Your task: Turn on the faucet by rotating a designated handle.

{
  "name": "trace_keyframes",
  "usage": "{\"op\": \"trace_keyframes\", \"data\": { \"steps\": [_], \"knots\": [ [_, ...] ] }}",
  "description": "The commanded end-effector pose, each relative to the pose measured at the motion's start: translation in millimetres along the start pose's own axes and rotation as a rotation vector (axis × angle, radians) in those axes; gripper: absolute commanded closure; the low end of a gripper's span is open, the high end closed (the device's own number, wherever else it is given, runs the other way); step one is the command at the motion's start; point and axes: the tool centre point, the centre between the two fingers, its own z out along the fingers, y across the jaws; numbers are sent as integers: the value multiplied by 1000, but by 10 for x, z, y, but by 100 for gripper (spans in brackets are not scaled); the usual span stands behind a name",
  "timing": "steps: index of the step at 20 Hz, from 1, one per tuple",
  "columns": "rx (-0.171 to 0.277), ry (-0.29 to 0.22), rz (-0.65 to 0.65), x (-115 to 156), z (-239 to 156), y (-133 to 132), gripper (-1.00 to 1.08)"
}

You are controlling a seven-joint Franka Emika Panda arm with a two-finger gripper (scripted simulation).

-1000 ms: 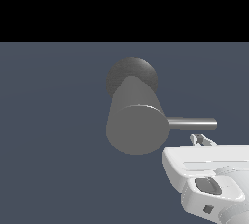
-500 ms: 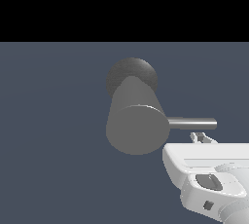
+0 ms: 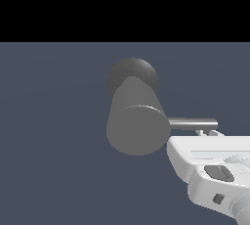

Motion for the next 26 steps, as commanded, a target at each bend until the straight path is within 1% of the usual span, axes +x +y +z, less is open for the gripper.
{"op": "trace_keyframes", "data": {
  "steps": [1, 8, 9, 10, 26],
  "knots": [
    [-2, -11, 0, -128, 20, 9, 108],
    [-2, -11, 1, -350, 18, -14, 108],
    [-2, -11, 1, -350, 18, -14, 108],
    [-1, 30, 9, -94, -5, -43, 108],
    [-2, 6, 4, -640, 8, 84, 108]
  ]
}}
